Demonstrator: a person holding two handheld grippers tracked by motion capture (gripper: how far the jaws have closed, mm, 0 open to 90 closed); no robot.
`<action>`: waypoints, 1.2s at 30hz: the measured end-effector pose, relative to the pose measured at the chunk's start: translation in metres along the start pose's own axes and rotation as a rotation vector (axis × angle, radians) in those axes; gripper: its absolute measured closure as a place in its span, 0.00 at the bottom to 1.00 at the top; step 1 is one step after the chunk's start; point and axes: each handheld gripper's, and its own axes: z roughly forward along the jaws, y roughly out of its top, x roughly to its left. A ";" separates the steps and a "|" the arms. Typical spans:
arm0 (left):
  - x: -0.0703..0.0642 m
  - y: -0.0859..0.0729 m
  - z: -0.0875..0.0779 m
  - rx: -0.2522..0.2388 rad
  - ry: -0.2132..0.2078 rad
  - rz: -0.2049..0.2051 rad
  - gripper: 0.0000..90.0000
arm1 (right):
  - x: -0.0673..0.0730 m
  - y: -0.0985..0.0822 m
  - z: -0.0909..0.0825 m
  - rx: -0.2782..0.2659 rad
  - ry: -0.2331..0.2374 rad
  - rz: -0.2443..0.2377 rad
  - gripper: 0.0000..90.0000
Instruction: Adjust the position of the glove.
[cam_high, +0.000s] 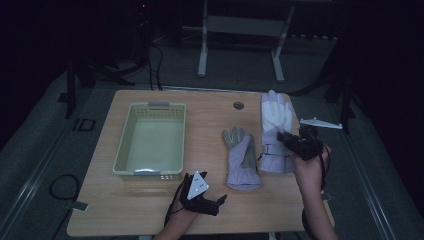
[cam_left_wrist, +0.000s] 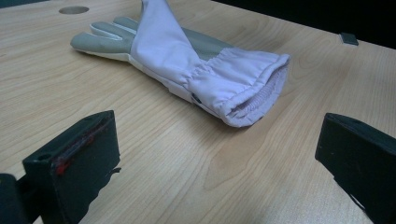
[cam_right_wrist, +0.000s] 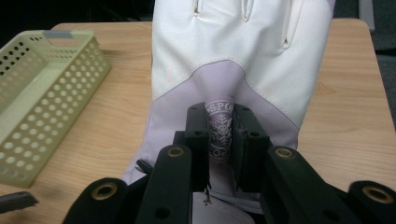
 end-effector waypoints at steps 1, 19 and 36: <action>0.000 0.000 0.000 0.001 0.000 0.001 0.00 | 0.011 0.001 -0.001 -0.003 -0.015 -0.018 0.87; -0.001 0.000 0.001 0.003 0.005 0.002 0.00 | 0.070 -0.026 0.043 0.104 0.024 0.022 0.87; -0.001 0.000 0.000 0.004 0.004 0.002 0.00 | 0.065 -0.054 0.091 0.228 -0.033 0.026 0.86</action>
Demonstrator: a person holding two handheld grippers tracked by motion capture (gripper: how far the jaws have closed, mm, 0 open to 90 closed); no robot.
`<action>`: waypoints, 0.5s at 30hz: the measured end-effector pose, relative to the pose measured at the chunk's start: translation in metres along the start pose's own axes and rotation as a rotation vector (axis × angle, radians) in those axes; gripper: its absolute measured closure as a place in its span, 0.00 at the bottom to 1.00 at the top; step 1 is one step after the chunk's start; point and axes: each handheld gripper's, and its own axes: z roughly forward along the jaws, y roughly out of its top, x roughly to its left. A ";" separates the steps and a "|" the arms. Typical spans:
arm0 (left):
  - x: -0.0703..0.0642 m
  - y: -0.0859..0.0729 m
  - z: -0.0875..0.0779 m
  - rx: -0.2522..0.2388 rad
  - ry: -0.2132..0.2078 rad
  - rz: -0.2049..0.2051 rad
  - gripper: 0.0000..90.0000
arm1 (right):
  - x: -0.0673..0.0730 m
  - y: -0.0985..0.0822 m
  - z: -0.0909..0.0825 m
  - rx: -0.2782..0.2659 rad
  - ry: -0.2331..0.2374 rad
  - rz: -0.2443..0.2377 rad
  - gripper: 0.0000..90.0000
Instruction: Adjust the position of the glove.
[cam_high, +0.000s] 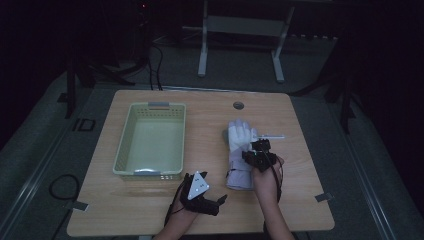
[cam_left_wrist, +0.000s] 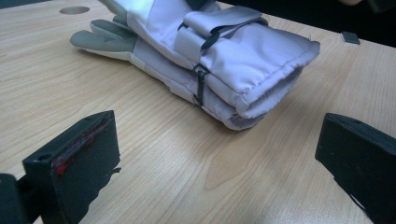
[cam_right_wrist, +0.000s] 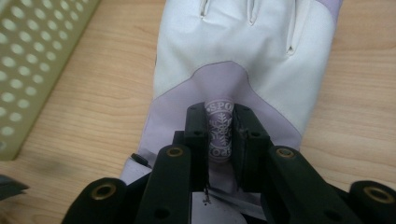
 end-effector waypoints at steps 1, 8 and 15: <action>0.000 0.000 0.000 -0.001 0.000 -0.001 0.00 | -0.001 -0.001 0.003 0.004 -0.004 0.001 0.86; 0.000 0.000 0.000 -0.001 -0.002 -0.001 0.00 | -0.008 -0.004 0.016 0.025 0.018 -0.032 0.85; 0.001 0.000 0.000 0.001 -0.002 -0.008 0.00 | -0.016 0.000 0.022 0.044 0.072 -0.083 0.83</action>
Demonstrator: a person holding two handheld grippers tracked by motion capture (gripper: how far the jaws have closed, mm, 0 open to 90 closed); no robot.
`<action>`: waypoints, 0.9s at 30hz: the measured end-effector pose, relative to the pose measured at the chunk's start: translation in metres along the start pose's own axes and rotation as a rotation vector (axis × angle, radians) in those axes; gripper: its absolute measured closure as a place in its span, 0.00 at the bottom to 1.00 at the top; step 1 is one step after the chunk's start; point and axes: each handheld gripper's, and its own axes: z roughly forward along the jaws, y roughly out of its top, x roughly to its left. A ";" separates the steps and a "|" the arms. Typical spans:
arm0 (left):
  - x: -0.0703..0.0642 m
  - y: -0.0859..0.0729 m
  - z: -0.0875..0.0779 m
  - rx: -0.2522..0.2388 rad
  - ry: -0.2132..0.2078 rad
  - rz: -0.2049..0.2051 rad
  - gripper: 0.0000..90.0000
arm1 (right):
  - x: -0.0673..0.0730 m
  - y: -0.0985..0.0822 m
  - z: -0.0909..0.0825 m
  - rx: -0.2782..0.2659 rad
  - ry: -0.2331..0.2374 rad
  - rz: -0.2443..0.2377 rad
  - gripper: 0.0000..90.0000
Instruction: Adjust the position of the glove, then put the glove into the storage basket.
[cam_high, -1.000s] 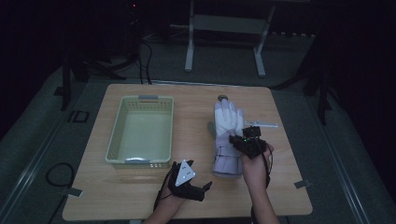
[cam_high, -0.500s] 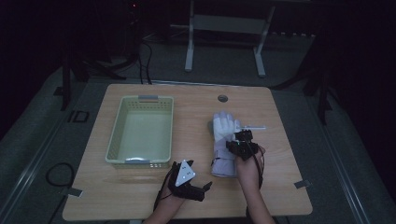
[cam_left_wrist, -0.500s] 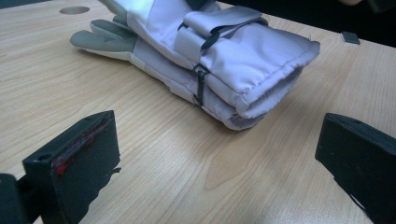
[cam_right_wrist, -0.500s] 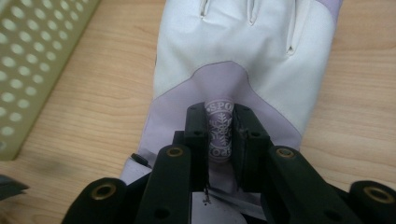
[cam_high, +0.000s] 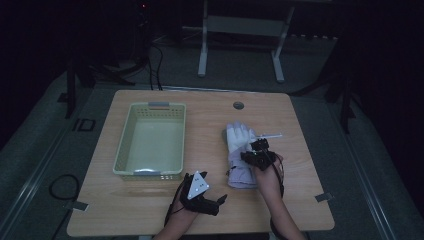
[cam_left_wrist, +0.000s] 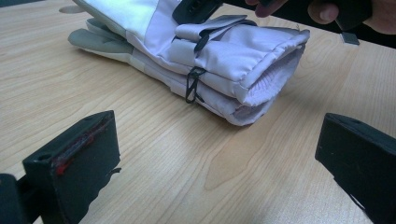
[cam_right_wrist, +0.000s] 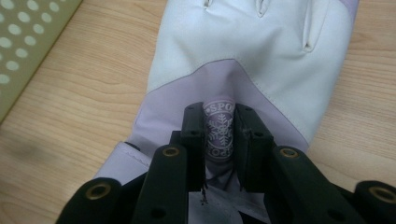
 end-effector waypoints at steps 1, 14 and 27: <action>0.000 0.000 0.000 0.000 0.000 -0.003 0.00 | 0.000 0.001 0.000 0.005 0.004 -0.014 0.83; 0.000 0.000 0.000 0.003 0.007 -0.001 0.00 | -0.006 0.007 -0.018 -0.049 0.081 -0.053 0.41; 0.003 0.000 0.000 -0.025 -0.024 -0.029 0.00 | -0.029 0.010 -0.038 -0.176 0.181 -0.228 0.22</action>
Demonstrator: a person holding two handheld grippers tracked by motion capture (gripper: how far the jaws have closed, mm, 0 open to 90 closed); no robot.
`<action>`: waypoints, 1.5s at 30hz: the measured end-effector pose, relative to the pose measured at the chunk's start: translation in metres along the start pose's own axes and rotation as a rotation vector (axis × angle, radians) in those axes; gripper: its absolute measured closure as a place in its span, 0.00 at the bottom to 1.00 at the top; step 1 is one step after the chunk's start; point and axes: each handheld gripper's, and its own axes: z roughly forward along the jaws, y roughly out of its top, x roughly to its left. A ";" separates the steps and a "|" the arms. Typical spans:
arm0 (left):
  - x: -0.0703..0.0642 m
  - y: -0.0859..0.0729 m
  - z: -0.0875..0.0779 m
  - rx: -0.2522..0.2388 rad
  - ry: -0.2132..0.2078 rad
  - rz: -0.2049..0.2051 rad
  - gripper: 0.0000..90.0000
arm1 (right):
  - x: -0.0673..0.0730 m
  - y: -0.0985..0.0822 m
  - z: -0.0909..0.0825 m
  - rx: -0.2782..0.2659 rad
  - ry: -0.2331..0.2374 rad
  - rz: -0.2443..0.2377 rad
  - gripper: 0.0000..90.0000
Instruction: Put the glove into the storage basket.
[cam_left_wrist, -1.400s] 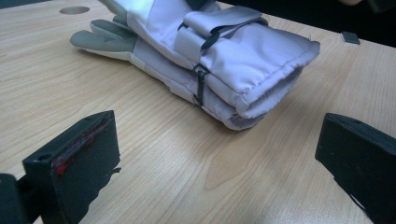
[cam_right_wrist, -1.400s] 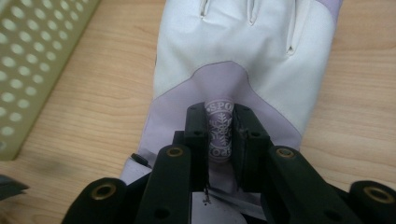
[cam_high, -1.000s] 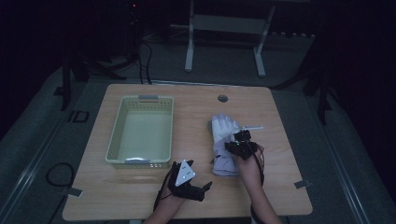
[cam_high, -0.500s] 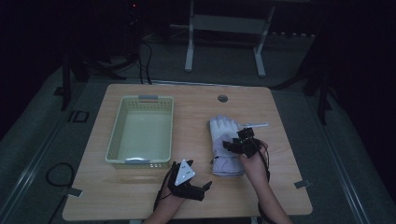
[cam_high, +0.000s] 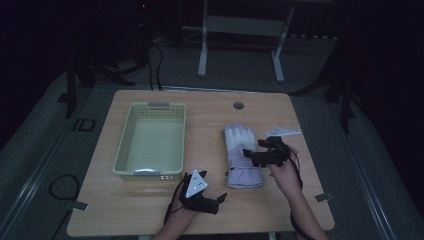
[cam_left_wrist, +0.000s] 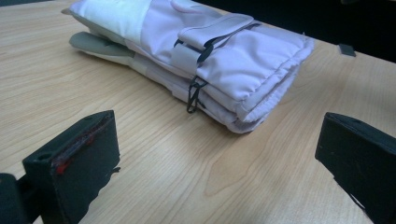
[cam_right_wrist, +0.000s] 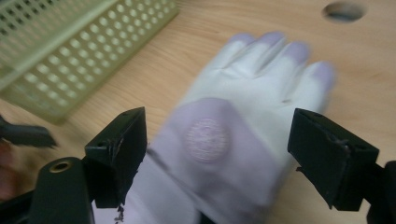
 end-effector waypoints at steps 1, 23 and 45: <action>-0.001 0.001 0.001 0.002 -0.011 -0.005 0.00 | -0.002 0.000 -0.003 0.002 -0.003 -0.019 0.21; 0.009 0.050 -0.006 0.060 -0.124 -0.147 0.00 | -0.041 -0.005 -0.022 0.011 0.052 -0.108 0.12; 0.046 0.114 0.080 0.180 0.097 -0.138 0.08 | -0.044 -0.008 -0.004 0.027 0.023 -0.133 0.41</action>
